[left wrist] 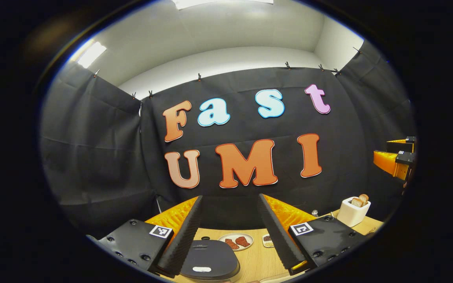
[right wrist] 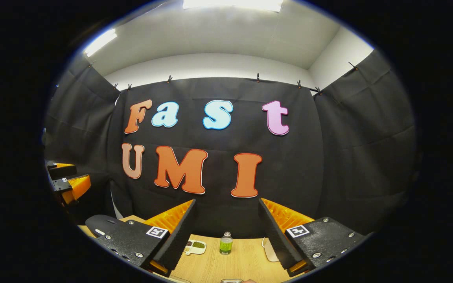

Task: Close the left gripper, press the button to open the rice cooker; take a wooden spoon from the chopstick holder with the right hand, scoop a spoonful of rice and pour it into the rice cooker, then put the wooden spoon back into the chopstick holder.

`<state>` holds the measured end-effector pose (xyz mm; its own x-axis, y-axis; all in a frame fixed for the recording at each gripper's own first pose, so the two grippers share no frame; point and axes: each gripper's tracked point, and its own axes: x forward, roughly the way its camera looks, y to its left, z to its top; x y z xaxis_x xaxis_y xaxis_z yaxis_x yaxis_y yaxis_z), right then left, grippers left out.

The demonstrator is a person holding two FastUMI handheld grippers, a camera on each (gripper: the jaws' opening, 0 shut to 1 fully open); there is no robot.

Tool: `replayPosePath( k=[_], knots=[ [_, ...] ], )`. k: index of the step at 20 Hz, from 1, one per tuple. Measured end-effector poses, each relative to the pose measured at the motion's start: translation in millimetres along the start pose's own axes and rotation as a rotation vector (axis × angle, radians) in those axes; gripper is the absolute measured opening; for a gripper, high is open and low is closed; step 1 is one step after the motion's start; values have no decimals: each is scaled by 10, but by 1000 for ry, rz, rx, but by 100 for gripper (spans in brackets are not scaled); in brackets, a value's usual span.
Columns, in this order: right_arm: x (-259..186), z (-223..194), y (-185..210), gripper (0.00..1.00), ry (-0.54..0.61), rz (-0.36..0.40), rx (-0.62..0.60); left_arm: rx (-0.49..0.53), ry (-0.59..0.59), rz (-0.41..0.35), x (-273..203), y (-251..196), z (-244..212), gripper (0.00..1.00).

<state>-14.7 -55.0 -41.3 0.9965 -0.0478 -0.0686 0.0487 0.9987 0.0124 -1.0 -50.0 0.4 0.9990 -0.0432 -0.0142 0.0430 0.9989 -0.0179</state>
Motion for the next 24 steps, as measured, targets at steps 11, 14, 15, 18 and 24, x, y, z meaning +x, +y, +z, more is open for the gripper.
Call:
replayPosePath(
  k=[11, 14, 15, 18, 24],
  knots=[
    [37, -116, -35, 94, 23, 10, 3, -61, 195, 63, 127, 184, -507, 5],
    [41, -153, -64, 96, 34, 10, 2, -90, 360, 59, 183, 241, -897, 5],
    [48, -173, -71, 96, 39, 10, 1, -102, 420, 51, 216, 251, -1037, 5],
    [53, -225, -95, 96, 51, 9, -13, -156, 590, 43, 267, 317, -1416, 5],
    [69, -395, -225, 96, 92, -19, -16, -350, 971, 35, 321, 614, -2087, 5]
  ],
)
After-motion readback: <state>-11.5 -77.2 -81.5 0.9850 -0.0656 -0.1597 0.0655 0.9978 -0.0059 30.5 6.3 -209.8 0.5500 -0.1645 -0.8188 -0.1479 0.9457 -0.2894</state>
